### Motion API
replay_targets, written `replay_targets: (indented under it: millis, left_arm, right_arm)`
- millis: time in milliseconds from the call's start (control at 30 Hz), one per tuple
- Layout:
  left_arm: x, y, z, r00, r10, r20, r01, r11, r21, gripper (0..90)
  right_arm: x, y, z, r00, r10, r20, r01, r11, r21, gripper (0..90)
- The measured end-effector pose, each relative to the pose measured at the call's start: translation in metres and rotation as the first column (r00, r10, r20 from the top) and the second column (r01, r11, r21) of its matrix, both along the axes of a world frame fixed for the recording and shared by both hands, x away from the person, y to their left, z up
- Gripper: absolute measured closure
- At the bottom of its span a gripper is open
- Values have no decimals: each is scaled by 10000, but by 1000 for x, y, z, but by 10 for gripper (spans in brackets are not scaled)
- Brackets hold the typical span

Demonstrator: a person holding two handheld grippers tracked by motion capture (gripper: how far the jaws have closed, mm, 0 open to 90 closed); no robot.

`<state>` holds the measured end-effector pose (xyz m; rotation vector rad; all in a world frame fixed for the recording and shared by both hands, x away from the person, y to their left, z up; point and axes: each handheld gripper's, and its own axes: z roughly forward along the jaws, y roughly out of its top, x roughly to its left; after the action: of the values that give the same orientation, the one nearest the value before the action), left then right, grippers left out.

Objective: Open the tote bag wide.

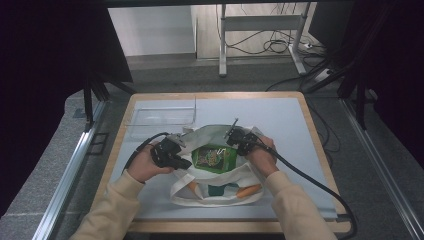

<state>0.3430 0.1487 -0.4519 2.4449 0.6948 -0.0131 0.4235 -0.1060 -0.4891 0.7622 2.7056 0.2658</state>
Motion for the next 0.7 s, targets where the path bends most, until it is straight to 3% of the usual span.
replay_targets:
  millis: [167,333,700]
  left_arm:
    - [-1,1,0,9998,-175,9,175,9997,192,891]
    - [-2,0,0,10000,-64,-12,64,10000,22,891]
    - [-2,0,0,9997,-241,-12,241,9995,182,890]
  right_arm:
    - [9,-4,0,9994,-313,172,314,9995,-67,892]
    - [16,-9,4,9978,-534,384,530,9985,108,893]
    - [15,-12,2,9979,-386,512,375,9990,233,893]
